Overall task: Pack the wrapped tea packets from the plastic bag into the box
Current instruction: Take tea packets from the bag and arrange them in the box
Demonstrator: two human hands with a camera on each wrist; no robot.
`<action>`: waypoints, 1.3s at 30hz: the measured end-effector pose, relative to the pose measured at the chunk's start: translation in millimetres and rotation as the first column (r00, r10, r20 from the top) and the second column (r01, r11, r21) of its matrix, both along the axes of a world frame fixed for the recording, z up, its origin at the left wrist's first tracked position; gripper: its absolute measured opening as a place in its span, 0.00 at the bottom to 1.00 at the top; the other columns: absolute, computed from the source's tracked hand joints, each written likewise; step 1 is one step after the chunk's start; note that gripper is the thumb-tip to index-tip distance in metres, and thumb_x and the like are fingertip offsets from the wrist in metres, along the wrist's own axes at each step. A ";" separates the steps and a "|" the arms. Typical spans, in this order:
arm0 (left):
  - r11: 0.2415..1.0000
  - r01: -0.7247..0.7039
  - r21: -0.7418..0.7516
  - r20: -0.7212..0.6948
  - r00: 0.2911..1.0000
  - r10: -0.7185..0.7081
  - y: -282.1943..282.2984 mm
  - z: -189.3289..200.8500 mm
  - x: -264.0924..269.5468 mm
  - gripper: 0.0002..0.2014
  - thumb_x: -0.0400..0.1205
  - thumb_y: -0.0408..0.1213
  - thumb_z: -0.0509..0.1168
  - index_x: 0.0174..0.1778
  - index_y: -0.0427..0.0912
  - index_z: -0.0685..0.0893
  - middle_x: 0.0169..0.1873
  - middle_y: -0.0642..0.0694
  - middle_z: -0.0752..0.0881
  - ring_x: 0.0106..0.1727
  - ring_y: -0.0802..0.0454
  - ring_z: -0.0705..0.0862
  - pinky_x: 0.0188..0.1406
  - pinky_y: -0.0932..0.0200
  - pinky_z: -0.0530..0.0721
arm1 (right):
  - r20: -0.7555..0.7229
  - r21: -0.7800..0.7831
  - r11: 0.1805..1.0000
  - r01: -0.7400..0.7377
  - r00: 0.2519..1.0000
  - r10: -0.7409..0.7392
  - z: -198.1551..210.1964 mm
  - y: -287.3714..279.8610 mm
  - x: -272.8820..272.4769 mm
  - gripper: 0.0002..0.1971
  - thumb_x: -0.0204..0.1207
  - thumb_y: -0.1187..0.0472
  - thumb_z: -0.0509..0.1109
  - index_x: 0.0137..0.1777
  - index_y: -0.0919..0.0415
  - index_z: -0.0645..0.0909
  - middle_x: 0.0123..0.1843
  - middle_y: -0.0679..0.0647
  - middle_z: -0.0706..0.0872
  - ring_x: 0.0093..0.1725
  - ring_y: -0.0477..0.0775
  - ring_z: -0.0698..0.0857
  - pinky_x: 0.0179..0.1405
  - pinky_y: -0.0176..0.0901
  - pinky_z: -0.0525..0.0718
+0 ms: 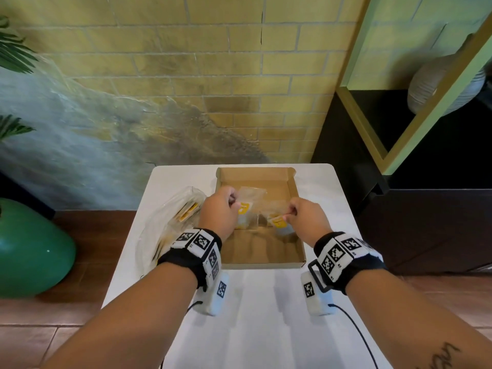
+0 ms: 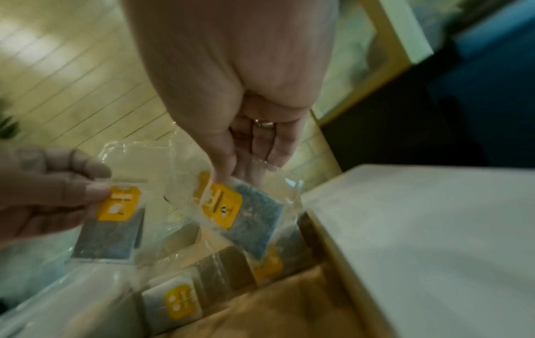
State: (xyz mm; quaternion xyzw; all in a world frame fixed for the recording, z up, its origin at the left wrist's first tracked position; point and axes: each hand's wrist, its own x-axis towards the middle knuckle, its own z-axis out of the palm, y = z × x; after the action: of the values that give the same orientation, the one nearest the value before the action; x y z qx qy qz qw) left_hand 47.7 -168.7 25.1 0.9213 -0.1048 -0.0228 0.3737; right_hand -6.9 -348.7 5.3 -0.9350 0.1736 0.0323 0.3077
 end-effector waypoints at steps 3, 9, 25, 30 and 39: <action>0.947 0.205 0.246 -0.007 0.978 -0.210 -3.3 3.2 6.1 0.08 0.80 0.27 0.59 0.44 0.42 0.82 0.40 0.45 0.85 0.43 0.47 0.81 0.42 0.55 0.79 | -0.052 -0.109 0.991 -0.080 0.996 0.075 9.2 -2.2 9.0 0.18 0.77 0.65 0.64 0.28 0.52 0.65 0.38 0.54 0.81 0.41 0.56 0.79 0.39 0.41 0.73; 0.755 0.390 0.528 -0.146 0.917 -0.372 -10.9 3.1 12.3 0.12 0.77 0.22 0.57 0.43 0.45 0.75 0.37 0.46 0.79 0.41 0.46 0.79 0.37 0.57 0.77 | -0.054 -0.189 0.978 -0.094 0.995 0.085 14.9 -12.3 23.8 0.10 0.72 0.71 0.59 0.35 0.57 0.76 0.42 0.58 0.87 0.44 0.60 0.84 0.42 0.47 0.81; 0.387 0.514 0.766 -0.329 0.830 -0.451 -29.2 -18.4 2.4 0.12 0.82 0.27 0.56 0.57 0.35 0.82 0.54 0.39 0.86 0.56 0.43 0.84 0.52 0.54 0.82 | -0.306 -0.403 0.736 -0.544 0.838 0.452 -2.6 2.8 36.1 0.11 0.74 0.73 0.60 0.48 0.62 0.81 0.39 0.57 0.78 0.41 0.61 0.80 0.38 0.44 0.74; 0.420 0.495 0.761 -0.333 0.853 -0.402 -23.5 -22.9 10.7 0.12 0.82 0.28 0.57 0.58 0.37 0.82 0.53 0.40 0.86 0.54 0.44 0.84 0.52 0.54 0.83 | -0.403 -0.430 0.673 -0.601 0.795 0.453 -18.2 9.6 34.6 0.05 0.78 0.66 0.64 0.49 0.62 0.81 0.41 0.57 0.81 0.41 0.60 0.80 0.36 0.44 0.74; 0.428 0.437 0.791 -0.236 0.864 -0.445 -15.9 -21.6 25.8 0.10 0.80 0.26 0.60 0.51 0.39 0.84 0.48 0.43 0.84 0.49 0.47 0.82 0.47 0.58 0.80 | -0.330 -0.448 0.708 -0.546 0.837 0.437 -12.4 0.7 35.7 0.14 0.74 0.76 0.57 0.52 0.61 0.78 0.46 0.58 0.81 0.48 0.62 0.82 0.39 0.46 0.77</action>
State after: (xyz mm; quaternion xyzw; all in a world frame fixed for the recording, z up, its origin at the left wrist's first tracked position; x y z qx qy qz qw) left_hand 73.5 -184.5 3.5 0.9257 -0.3200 -0.1615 -0.1209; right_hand 28.8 -348.1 -7.1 -0.9861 -0.0511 0.1582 0.0017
